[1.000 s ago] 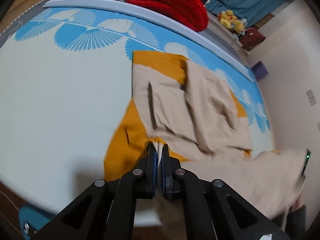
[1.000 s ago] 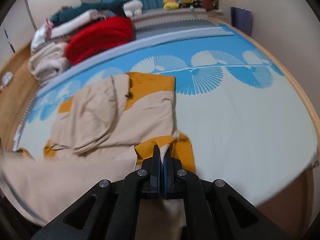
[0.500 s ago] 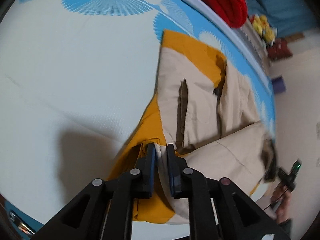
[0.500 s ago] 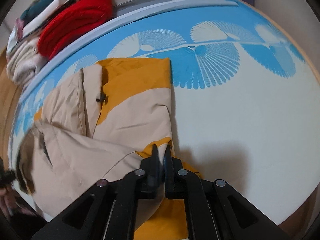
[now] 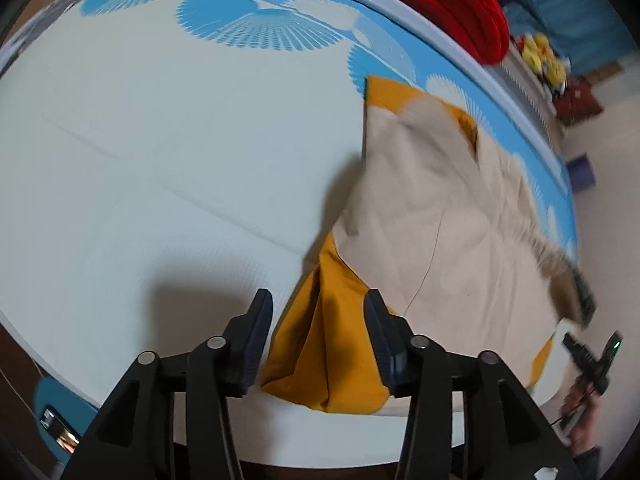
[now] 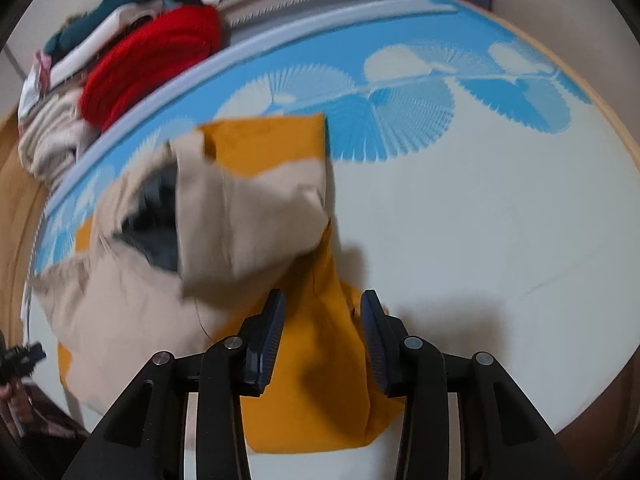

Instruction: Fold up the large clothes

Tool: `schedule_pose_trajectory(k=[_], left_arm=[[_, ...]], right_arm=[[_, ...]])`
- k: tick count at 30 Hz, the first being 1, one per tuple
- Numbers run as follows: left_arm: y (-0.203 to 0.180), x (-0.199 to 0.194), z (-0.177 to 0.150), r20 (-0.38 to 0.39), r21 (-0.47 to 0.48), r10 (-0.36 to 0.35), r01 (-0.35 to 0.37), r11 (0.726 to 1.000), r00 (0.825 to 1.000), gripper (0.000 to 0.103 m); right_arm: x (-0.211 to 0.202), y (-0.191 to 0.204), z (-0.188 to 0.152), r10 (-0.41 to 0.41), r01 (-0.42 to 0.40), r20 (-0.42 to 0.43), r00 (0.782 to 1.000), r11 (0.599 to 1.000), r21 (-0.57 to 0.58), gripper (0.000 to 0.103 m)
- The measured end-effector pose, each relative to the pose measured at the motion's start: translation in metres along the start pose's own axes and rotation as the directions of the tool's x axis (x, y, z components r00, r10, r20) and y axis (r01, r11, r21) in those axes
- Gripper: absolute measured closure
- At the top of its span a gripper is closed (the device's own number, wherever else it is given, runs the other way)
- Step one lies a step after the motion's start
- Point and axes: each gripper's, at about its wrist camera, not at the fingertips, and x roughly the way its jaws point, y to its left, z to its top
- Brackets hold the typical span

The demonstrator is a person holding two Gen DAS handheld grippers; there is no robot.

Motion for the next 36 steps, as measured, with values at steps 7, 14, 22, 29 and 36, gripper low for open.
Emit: schedule_pose_trajectory(k=[7, 14, 22, 29, 36], left_arm=[[-0.013, 0.023, 0.012, -0.018, -0.006, 0.020, -0.020, 1.000, 1.000, 0.058], [-0.023, 0.036, 0.027, -0.015, -0.037, 0.022, -0.023, 0.999, 1.000, 0.058], [-0.038, 0.052, 0.043, -0.014, -0.038, 0.022, -0.022, 0.999, 1.000, 0.059], [-0.053, 0.028, 0.048, 0.123, 0.046, 0.064, -0.070, 0.996, 0.990, 0.103], [-0.074, -0.009, 0.059, 0.354, 0.094, -0.024, -0.010, 0.995, 0.935, 0.101]], right_arm=[[0.029, 0.002, 0.000, -0.011, 0.010, -0.057, 0.998, 1.000, -0.015, 0.061], [0.050, 0.007, 0.013, 0.011, -0.013, -0.076, 0.997, 1.000, -0.020, 0.057], [0.076, 0.014, 0.013, -0.053, 0.042, -0.164, 0.985, 0.997, -0.070, 0.073], [0.038, 0.035, 0.010, -0.056, 0.052, -0.020, 0.998, 0.983, -0.175, 0.098], [-0.014, 0.035, 0.022, -0.052, 0.085, 0.264, 0.963, 0.990, -0.113, 0.098]])
